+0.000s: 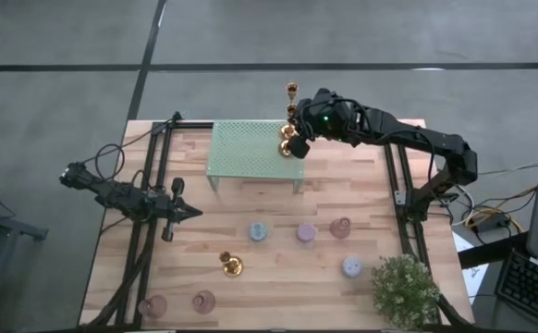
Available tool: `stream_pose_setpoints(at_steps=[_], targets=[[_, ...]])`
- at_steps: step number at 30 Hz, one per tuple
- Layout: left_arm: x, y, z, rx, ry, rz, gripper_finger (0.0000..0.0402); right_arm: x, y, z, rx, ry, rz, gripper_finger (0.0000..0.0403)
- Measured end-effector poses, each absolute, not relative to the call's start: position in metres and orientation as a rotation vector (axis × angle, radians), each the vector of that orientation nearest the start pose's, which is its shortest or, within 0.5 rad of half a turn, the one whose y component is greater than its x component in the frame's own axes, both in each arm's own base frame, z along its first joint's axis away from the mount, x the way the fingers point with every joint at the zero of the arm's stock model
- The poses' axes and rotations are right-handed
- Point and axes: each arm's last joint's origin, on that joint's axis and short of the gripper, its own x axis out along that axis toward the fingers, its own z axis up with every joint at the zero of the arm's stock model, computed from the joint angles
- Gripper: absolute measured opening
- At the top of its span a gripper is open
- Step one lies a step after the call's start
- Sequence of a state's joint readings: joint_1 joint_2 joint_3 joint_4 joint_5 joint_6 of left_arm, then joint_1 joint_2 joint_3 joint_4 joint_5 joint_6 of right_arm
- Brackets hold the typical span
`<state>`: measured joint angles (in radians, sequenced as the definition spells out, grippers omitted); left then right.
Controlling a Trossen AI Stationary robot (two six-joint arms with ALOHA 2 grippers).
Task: Pick & Place candle stick holders
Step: Put the top gold candle holder on the shelf aligned with the gold candle holder
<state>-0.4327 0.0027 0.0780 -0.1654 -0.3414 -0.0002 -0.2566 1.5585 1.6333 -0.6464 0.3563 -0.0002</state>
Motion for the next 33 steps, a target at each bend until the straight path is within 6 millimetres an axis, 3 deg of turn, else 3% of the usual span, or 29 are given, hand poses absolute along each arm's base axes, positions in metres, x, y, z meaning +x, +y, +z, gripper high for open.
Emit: stream_pose_setpoints(at_steps=[17,33], targets=[[0.0862,-0.0291,0.1739,0.034,0.084,-0.091,0.001,0.3265,-0.0957,0.3909,-0.029,0.587,-0.594,0.0048],[0.0862,-0.0291,0.1739,0.034,0.083,-0.091,0.001,0.3226,-0.0938,0.39,-0.007,0.61,-0.599,0.0123]])
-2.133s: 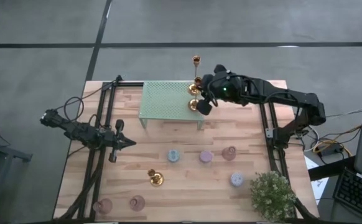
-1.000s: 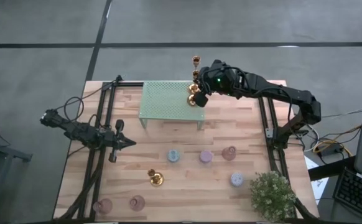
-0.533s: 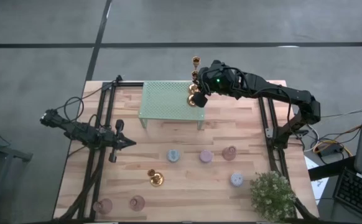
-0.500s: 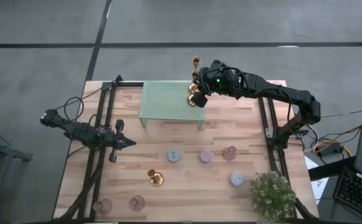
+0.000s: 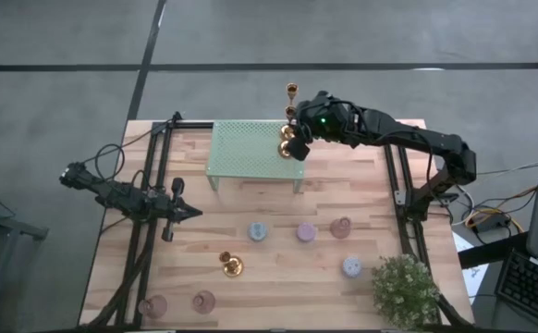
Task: Pick & Place candle stick holders
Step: Put the top gold candle holder on the shelf aligned with the gold candle holder, then put the gold candle holder on the shelf aligned with the gold candle holders
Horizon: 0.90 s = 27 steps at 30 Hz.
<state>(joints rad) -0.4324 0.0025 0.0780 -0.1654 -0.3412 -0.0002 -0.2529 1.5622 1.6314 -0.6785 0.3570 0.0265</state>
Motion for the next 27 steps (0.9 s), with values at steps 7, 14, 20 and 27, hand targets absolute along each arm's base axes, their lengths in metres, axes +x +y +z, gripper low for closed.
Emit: stream_pose_setpoints(at_steps=[7,14,20,27], targets=[[0.086,-0.029,0.174,0.034,0.083,-0.091,0.001,0.312,-0.091,0.401,-0.007,0.602,-0.601,0.0145],[0.086,-0.029,0.174,0.034,0.084,-0.091,0.001,0.296,-0.086,0.405,0.043,0.645,-0.614,0.0157],[0.086,-0.029,0.174,0.034,0.083,-0.091,0.001,0.29,-0.075,0.397,0.061,0.75,-0.596,0.0152],[0.086,-0.029,0.174,0.034,0.084,-0.091,0.001,0.291,-0.046,0.392,0.042,0.82,-0.516,0.0144]])
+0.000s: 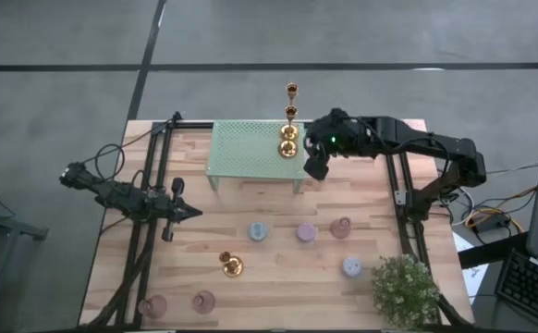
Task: Pick & Place candle stick holders
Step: Put the gold candle holder on the shelf aligned with the gold candle holders
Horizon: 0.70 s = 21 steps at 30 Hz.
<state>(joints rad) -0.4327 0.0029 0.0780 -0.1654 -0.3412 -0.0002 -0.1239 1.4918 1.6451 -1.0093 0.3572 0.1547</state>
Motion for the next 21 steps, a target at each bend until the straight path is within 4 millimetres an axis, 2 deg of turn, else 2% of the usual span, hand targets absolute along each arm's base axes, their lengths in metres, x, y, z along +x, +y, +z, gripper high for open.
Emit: stream_pose_setpoints(at_steps=[12,17,21], targets=[[0.086,-0.029,0.174,0.034,0.083,-0.091,0.001,0.297,0.026,0.374,-0.054,0.843,-0.29,0.0152],[0.086,-0.029,0.174,0.034,0.083,-0.091,0.001,0.303,0.057,0.354,-0.113,0.792,-0.166,0.0143],[0.086,-0.029,0.174,0.034,0.084,-0.091,0.001,0.311,0.076,0.331,-0.093,0.72,-0.016,0.0136]])
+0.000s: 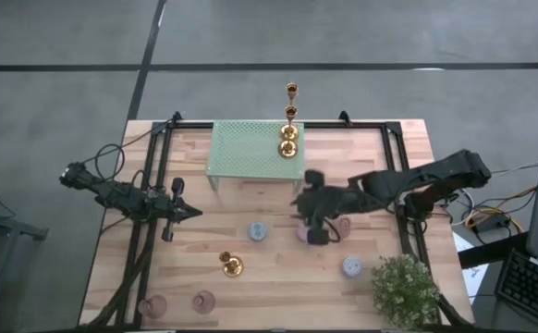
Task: Pick & Place candle stick holders
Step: Put the gold candle holder on the shelf aligned with the gold candle holders
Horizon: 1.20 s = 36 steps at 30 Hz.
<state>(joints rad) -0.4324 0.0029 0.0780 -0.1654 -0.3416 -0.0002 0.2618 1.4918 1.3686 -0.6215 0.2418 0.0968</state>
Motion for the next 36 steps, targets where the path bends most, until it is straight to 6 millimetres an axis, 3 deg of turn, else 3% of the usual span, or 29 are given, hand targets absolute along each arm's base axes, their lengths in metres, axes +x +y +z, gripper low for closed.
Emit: stream_pose_setpoints(at_steps=[5,12,20,28,36], targets=[[0.086,-0.029,0.174,0.034,0.083,-0.091,0.001,0.318,0.09,0.302,-0.029,0.604,0.122,0.0132],[0.086,-0.029,0.174,0.034,0.083,-0.091,0.001,0.325,0.096,0.259,0.07,0.407,0.168,0.0142],[0.087,-0.029,0.173,0.037,0.091,-0.091,0.001,0.354,0.105,0.216,0.06,0.425,0.181,0.0176],[0.088,-0.03,0.172,0.042,0.105,-0.093,0.001,0.401,0.119,0.196,-0.016,0.448,0.202,0.0211],[0.088,-0.03,0.172,0.043,0.108,-0.095,0.001,0.435,0.13,0.185,-0.069,0.434,0.269,0.0199]])
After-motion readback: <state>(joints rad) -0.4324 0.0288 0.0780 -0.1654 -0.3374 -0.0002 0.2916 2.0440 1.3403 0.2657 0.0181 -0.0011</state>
